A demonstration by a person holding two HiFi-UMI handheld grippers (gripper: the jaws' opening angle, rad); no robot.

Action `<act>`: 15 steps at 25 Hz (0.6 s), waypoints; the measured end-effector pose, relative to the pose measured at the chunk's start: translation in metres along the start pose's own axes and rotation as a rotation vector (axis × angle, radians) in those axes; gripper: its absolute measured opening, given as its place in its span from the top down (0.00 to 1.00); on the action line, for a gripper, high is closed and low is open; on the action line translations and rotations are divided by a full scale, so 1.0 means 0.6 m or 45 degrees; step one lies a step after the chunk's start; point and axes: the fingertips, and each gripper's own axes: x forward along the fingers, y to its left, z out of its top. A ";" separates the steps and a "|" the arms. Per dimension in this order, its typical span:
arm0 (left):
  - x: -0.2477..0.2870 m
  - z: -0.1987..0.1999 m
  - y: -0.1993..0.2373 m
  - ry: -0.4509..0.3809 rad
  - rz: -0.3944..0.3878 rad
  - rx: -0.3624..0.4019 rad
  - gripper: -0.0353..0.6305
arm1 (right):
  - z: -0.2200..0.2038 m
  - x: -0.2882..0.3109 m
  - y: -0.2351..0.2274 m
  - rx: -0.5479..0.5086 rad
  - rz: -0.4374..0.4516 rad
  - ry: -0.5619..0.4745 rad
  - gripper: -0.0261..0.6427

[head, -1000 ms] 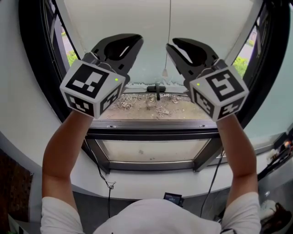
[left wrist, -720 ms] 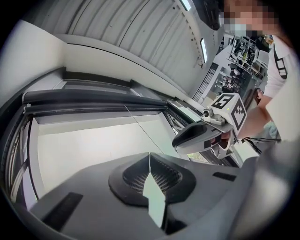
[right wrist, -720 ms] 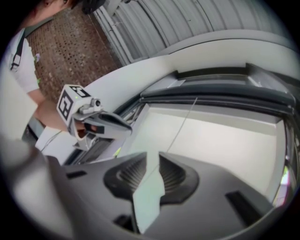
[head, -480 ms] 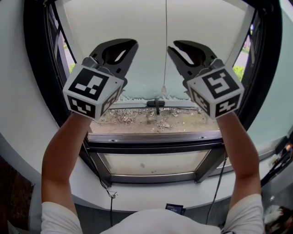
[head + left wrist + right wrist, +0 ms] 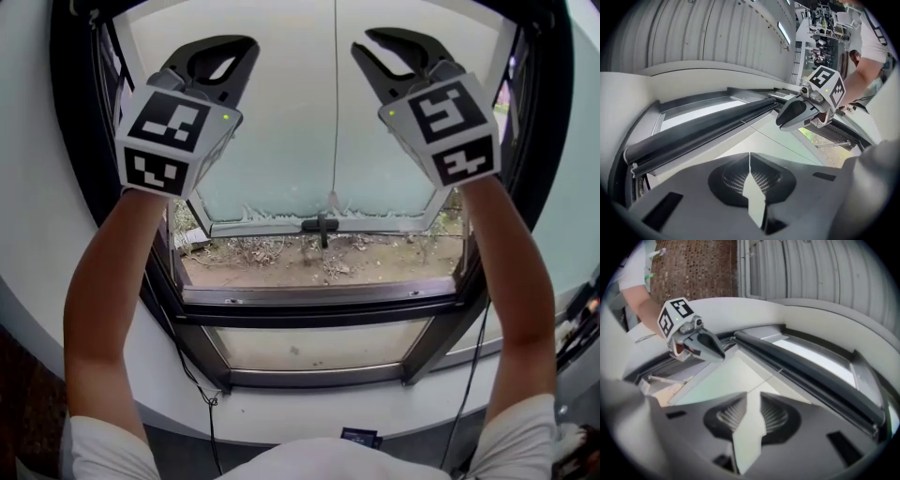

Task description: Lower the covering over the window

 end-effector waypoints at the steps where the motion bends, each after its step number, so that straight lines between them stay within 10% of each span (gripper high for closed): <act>1: 0.003 0.003 0.009 0.004 0.010 0.021 0.92 | 0.003 0.006 -0.008 -0.026 -0.007 0.007 0.84; 15: 0.051 0.041 0.097 0.077 0.107 0.374 0.92 | 0.044 0.061 -0.105 -0.385 -0.144 0.085 0.84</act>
